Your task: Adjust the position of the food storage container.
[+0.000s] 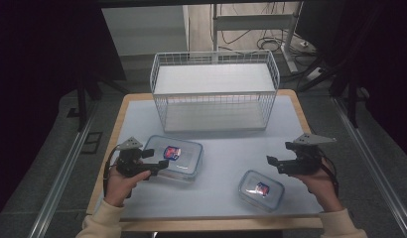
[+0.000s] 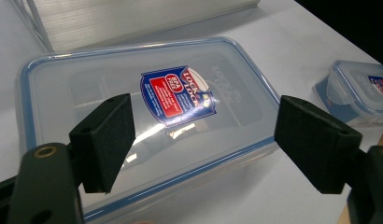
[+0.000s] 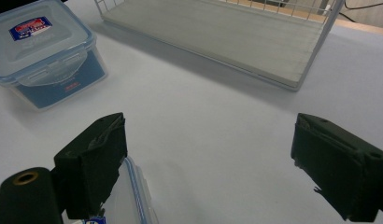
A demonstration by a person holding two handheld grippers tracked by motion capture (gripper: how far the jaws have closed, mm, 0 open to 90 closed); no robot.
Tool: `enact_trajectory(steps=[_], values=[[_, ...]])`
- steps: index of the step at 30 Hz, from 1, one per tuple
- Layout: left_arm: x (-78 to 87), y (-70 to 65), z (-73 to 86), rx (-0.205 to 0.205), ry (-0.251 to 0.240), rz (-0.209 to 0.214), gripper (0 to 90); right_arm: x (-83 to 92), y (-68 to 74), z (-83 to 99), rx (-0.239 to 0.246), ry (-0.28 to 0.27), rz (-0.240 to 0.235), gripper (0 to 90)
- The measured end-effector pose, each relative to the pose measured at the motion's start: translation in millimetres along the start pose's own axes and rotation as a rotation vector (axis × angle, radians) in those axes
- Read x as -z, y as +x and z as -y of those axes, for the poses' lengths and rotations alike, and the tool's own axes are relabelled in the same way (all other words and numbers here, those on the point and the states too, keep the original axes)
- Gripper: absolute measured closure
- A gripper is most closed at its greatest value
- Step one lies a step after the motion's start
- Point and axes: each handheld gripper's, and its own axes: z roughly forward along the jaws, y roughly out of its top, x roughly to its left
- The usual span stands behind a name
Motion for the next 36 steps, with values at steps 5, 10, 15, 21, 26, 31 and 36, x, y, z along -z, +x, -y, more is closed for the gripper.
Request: enact_trajectory(steps=[5, 10, 15, 21, 26, 31, 36], values=[[3.3, 0.5, 0.6, 0.0, -0.008, 0.002, 21.6, -0.8, -1.6, 1.4, -0.001, 0.0, -0.011, 10.8], [6.3, -1.0, -2.7, -0.023, -0.011, -0.005, 21.8, -7.6, 1.1, 3.7, 0.015, 0.021, -0.016, 11.5], [11.3, -1.1, -3.3, -0.013, -0.011, -0.004, 22.8, -8.1, 8.1, 4.8, 0.026, 0.038, -0.03, 11.5], [15.4, -1.1, -5.2, -0.035, -0.007, -0.004, 39.8, -4.1, 10.4, 3.2, 0.047, 0.037, -0.015, 11.7], [12.7, -4.7, -3.4, -0.077, 0.039, 0.043, 72.1, -5.5, 5.4, 4.4, 0.031, 0.035, 0.001, 12.0], [6.5, -16.2, -1.9, -0.12, 0.093, 0.088, 88.7, -10.0, 5.6, 7.7, 0.035, 0.051, -0.006, 12.0], [-4.2, -25.6, -3.0, -0.179, 0.146, 0.122, 89.8, -11.1, 7.1, 9.4, 0.018, 0.059, -0.012, 12.0]])
